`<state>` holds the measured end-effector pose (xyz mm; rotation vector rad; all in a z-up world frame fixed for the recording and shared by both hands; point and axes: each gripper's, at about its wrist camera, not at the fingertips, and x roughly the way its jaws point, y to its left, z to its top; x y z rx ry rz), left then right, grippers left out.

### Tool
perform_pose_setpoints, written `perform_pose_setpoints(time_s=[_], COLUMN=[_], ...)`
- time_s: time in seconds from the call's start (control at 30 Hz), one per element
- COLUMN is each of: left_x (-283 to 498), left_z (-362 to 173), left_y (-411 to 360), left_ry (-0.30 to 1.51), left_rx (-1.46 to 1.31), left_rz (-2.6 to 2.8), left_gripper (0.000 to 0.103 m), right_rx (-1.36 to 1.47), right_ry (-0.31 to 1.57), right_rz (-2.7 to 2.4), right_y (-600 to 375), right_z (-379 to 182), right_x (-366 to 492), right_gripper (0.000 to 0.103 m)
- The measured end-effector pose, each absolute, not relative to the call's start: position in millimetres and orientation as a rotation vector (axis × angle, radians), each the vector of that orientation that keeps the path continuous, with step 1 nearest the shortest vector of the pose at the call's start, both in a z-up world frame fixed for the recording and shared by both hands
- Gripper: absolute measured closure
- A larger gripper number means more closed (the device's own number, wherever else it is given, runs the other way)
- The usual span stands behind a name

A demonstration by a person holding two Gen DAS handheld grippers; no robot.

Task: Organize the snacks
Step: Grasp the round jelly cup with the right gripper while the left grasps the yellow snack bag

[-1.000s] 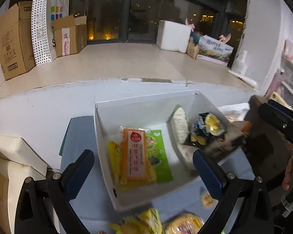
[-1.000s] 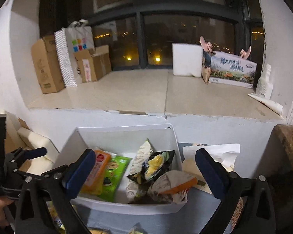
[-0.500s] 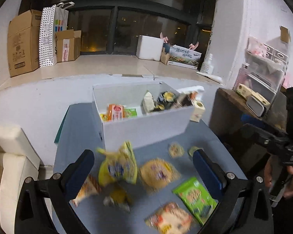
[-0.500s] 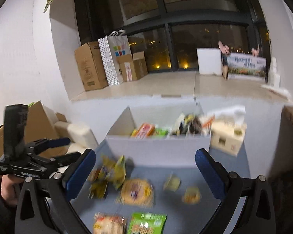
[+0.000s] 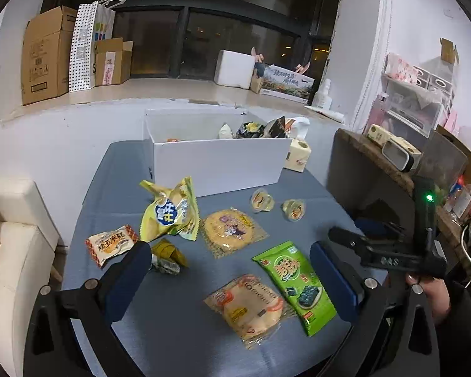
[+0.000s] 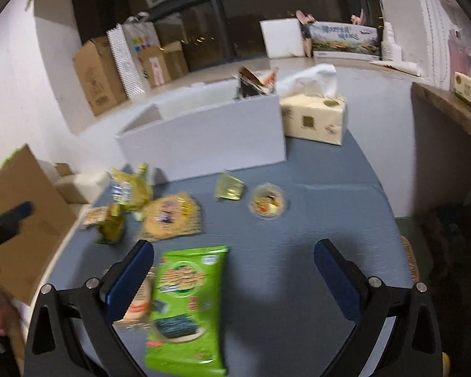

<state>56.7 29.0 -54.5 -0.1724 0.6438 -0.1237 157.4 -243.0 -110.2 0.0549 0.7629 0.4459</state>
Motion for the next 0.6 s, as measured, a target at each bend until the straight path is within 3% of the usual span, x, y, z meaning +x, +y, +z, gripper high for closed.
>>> perform_pose_setpoints(time_s=[0.6], left_x=[49], left_z=[-68], left_y=[45], left_ry=[0.658], left_rx=[-0.218], left_rz=[-0.09], left_gripper=[0.0], right_rx=[-0.052], right_ry=[0.872], right_rz=[0.379], right_y=[-213], right_z=[-149], right_x=[256], right_gripper=[0.0])
